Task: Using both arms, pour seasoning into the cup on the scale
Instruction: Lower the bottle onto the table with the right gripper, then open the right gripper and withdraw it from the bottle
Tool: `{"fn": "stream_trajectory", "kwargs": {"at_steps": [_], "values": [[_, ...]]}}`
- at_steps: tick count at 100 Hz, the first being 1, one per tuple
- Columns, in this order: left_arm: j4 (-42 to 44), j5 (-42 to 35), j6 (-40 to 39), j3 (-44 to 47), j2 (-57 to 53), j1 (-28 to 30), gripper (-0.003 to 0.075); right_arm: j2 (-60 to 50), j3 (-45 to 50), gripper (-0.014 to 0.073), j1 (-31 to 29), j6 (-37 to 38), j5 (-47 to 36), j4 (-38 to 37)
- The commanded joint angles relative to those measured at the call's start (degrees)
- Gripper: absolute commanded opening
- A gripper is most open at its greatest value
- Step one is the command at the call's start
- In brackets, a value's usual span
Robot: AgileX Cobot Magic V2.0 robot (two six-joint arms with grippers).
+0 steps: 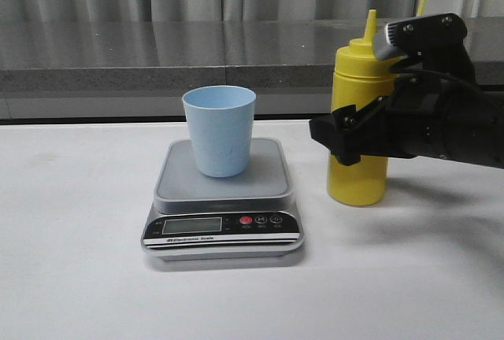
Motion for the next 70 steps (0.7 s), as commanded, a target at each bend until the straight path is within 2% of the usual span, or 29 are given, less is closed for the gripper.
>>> {"fn": "stream_trajectory", "kwargs": {"at_steps": [1,35,70], "values": [[-0.5,-4.2,-0.1,-1.6,0.3,0.0,-0.002,-2.2,0.0,0.0666,-0.3,-0.4,-4.7,-0.2],[-0.5,-4.2,-0.1,-1.6,0.3,0.0,-0.002,-3.7,5.4,0.0666,-0.4,-0.4,-8.2,1.9],[-0.5,-4.2,-0.1,-1.6,0.3,0.0,-0.002,-15.5,13.9,0.0666,-0.4,-0.4,-8.5,7.3]]}}
